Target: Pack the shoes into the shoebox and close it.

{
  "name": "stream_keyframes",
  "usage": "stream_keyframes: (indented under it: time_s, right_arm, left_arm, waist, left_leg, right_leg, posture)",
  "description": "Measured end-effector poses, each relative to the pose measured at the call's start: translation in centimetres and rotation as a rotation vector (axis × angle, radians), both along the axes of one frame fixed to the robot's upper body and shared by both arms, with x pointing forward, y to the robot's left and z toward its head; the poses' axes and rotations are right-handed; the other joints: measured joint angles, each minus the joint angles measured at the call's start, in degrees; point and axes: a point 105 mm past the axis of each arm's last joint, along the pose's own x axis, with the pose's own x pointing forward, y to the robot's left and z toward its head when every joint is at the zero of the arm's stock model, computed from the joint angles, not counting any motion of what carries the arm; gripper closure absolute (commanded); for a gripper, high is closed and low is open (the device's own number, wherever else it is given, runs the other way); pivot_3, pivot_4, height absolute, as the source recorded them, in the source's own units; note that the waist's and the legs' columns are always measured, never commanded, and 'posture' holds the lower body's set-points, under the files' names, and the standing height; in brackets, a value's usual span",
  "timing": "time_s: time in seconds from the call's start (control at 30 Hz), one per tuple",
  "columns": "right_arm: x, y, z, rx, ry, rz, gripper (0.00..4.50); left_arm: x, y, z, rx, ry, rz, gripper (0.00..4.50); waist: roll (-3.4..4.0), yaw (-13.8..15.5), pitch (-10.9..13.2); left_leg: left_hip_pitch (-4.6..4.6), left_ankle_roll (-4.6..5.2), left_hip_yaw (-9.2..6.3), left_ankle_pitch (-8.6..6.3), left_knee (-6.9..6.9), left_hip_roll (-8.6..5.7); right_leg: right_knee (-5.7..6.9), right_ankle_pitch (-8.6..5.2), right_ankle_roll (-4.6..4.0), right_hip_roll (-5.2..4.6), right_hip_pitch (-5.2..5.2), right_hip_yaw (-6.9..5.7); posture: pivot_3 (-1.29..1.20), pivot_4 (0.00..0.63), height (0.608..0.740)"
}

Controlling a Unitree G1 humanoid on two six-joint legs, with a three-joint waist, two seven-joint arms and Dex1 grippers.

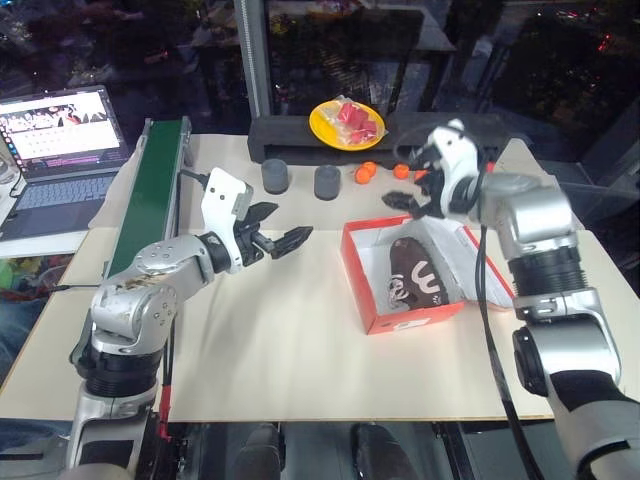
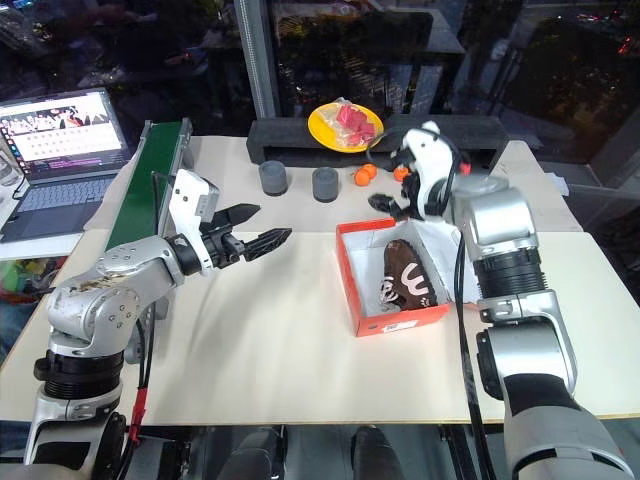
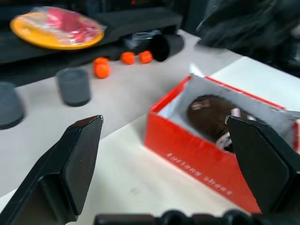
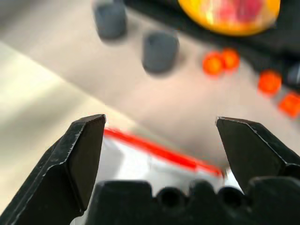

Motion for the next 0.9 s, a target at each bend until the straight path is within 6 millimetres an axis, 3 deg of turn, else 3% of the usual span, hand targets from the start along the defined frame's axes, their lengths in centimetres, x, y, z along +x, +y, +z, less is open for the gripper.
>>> stream_keyframes:
  time_s: [0.1, 0.17, 0.3, 0.57, 0.73, 0.9]
  right_arm:
    - [-2.5, 2.0, 0.2, 0.045, -0.029, 0.169, 0.05]
    - [-4.0, 3.4, -1.2, 0.084, -0.018, 0.270, 0.05]
    - [-5.4, 4.4, -3.3, 0.126, -0.005, 0.333, 0.05]
    - [-6.8, 5.9, -6.0, 0.145, -0.005, 0.393, 0.05]
    - [-7.0, 7.2, -6.0, 0.146, -0.045, 0.425, 0.05]
    - [-6.5, 8.2, -6.2, 0.153, -0.088, 0.440, 0.05]
  left_arm:
    - [0.6, 1.4, -0.4, 0.006, 0.009, 0.093, 0.00]
    - [1.5, 3.5, -1.0, -0.022, 0.041, 0.213, 0.00]
    - [2.2, 7.0, -1.7, -0.046, 0.064, 0.393, 0.00]
    - [2.5, 10.2, -3.0, -0.041, 0.036, 0.659, 0.00]
    - [2.2, 12.2, -3.1, -0.048, -0.001, 0.784, 0.00]
    - [1.8, 16.4, -3.7, -0.072, -0.013, 0.936, 0.00]
  waist:
    - [0.00, 0.09, 0.00]
    - [-0.01, 0.01, -0.01]
    - [-0.01, -0.20, -0.01]
    - [-0.02, 0.09, -0.01]
    - [-0.03, -0.22, -0.02]
    - [-0.04, -0.12, -0.02]
  left_leg:
    - [0.00, 0.00, -0.02, 0.00, 0.00, 0.01]
    - [0.00, 0.01, -0.02, 0.00, 0.02, 0.00]
    - [0.03, 0.00, 0.00, 0.00, 0.07, 0.01]
    - [0.06, -0.01, 0.00, 0.00, 0.10, 0.00]
    - [0.08, -0.03, 0.00, 0.01, 0.10, 0.04]
    - [0.11, -0.04, 0.01, 0.02, 0.10, 0.03]
  right_leg:
    - [-0.04, -0.01, 0.02, 0.00, 0.02, -0.01]
    - [0.02, -0.01, 0.03, 0.00, 0.00, -0.01]
    - [0.16, -0.01, 0.01, 0.01, -0.03, 0.01]
    - [0.18, -0.01, 0.01, -0.01, 0.00, 0.01]
    - [0.21, 0.01, -0.02, 0.02, -0.03, 0.01]
    - [0.21, 0.02, -0.02, 0.02, -0.01, 0.00]
  posture:
    - [0.00, 0.150, 0.740]
    - [0.00, 0.150, 0.740]
    - [0.00, 0.150, 0.740]
    - [0.00, 0.150, 0.740]
    - [0.00, 0.150, 0.740]
    - [0.00, 0.150, 0.740]
